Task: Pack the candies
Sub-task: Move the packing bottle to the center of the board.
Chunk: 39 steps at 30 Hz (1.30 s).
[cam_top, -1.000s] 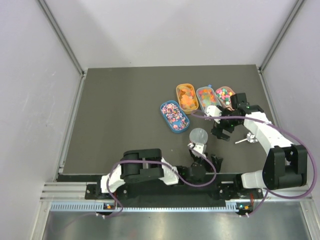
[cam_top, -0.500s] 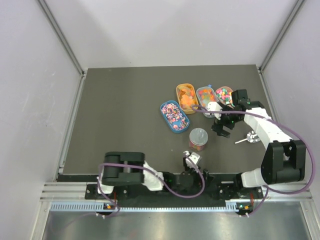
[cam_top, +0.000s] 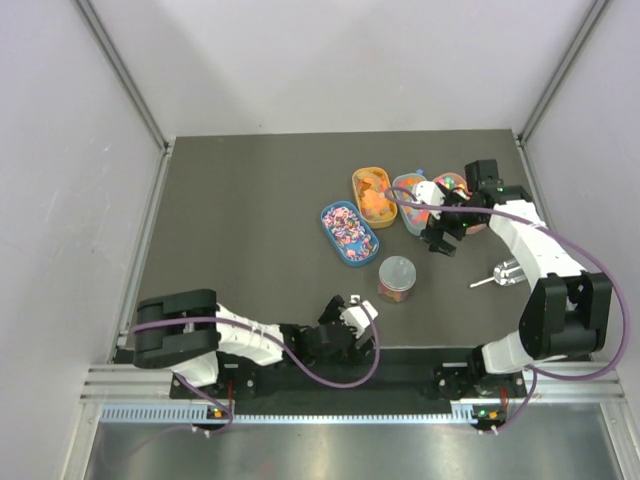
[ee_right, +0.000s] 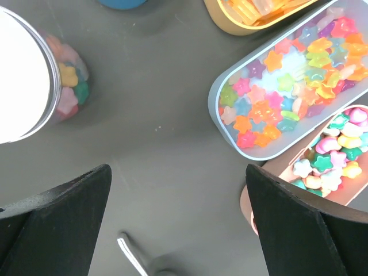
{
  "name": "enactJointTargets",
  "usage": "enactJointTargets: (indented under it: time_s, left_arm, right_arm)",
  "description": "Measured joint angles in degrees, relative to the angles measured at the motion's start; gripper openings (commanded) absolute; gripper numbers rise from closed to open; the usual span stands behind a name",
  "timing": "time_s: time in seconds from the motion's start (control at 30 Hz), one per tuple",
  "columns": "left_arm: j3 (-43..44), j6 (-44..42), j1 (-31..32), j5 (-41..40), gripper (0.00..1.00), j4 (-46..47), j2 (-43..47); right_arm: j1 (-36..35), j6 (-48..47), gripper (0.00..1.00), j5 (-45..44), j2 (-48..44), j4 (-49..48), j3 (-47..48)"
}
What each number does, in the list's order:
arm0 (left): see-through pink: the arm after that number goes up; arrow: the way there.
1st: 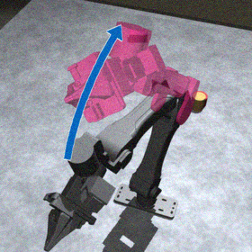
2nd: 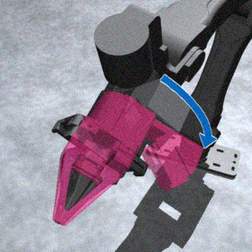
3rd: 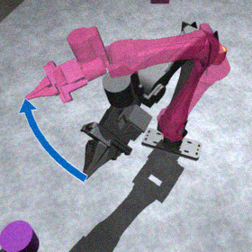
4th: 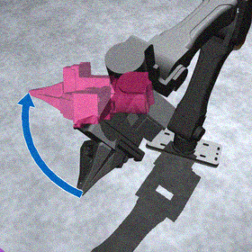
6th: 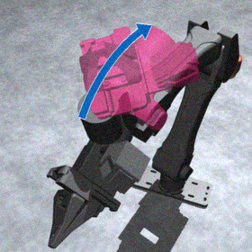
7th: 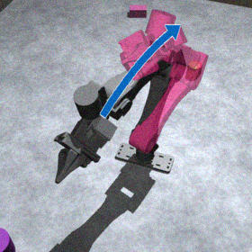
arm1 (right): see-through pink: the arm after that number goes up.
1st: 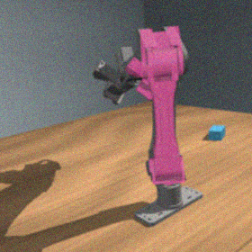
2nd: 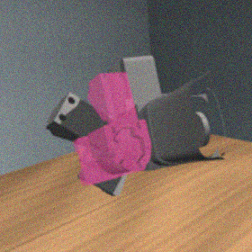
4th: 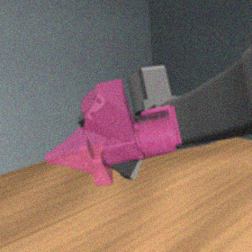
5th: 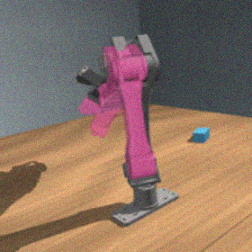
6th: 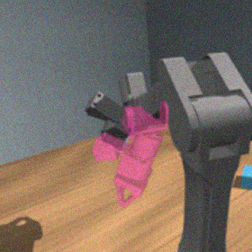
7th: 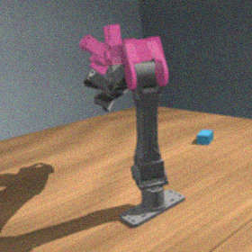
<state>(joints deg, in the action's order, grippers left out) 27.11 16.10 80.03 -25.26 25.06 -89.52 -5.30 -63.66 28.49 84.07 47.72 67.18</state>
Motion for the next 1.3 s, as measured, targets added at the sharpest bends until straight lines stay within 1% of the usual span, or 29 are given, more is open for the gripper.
enactJointTargets:
  time_s: [0.13, 0.3, 0.4, 0.43, 0.47, 0.53, 0.6, 0.67, 0.73, 0.9, 1.0, 1.13, 1.2, 1.3]
  left_arm:
    - [2.1, -3.9, -1.5, 4.6, 0.99, 1.7, -2.8]
    - [6.9, -6.0, -1.7, 6.8, 0.99, 4.5, -8.5]
    - [8.6, -6.2, -2.3, 8.0, 0.96, 5.5, -11.2]
    - [9.7, -5.0, -2.8, 7.8, 0.95, 5.6, -12.1]
    - [10.7, -3.9, -4.0, 6.4, 0.95, 5.9, -13.4]
    - [13.5, -1.4, -9.4, 2.6, 0.92, 6.6, -16.0]
    - [14.6, 0.9, -14.0, -0.8, 0.91, 5.9, -16.7]
    - [14.8, 2.6, -16.5, -3.0, 0.91, 5.1, -17.2]
    - [14.8, 3.7, -17.6, -4.8, 0.91, 5.1, -17.5]
    - [14.7, 4.5, -16.7, -6.8, 0.89, 5.9, -18.0]
    - [13.8, 4.3, -15.4, -6.7, 0.90, 6.7, -17.2]
    - [9.8, 3.0, -10.5, -6.1, 0.95, 9.5, -15.5]
    - [11.1, 2.6, -8.9, -5.7, 0.96, 9.5, -16.5]
    - [12.1, 1.7, -8.8, -3.9, 0.94, 9.0, -16.0]
  right_arm:
    - [-0.5, 1.5, 1.00, 0.1, 0.0, 0.0, 0.0]
    - [-1.0, 2.4, 1.00, 0.2, -0.1, -0.4, -1.2]
    - [-1.0, 2.8, 1.00, 0.1, -0.3, -0.3, -2.7]
    - [-1.0, 2.8, 1.00, 0.1, -0.3, -0.3, -3.0]
    - [-1.0, 2.9, 1.00, 0.1, -0.3, -0.2, -3.2]
    - [-1.0, 2.9, 1.00, 0.1, -0.6, -0.4, -3.9]
    - [-1.0, 2.9, 1.00, 0.1, -0.8, -0.4, -4.5]
    - [-1.0, 2.9, 1.00, 0.1, -0.9, -0.4, -4.9]
    - [-1.0, 2.9, 1.00, 0.0, -0.9, -0.3, -4.9]
    - [-1.0, 2.8, 0.99, 0.0, -0.9, -0.3, -4.9]
    - [-1.1, 2.8, 1.00, 0.0, -0.7, -0.3, -4.8]
    - [-1.1, 2.3, 1.00, -0.1, 0.2, -0.3, -4.8]
    - [-1.1, 0.8, 1.00, 0.4, 1.0, 1.0, -3.8]
    - [-1.2, -2.4, 1.00, 2.6, 1.5, 4.1, -0.5]
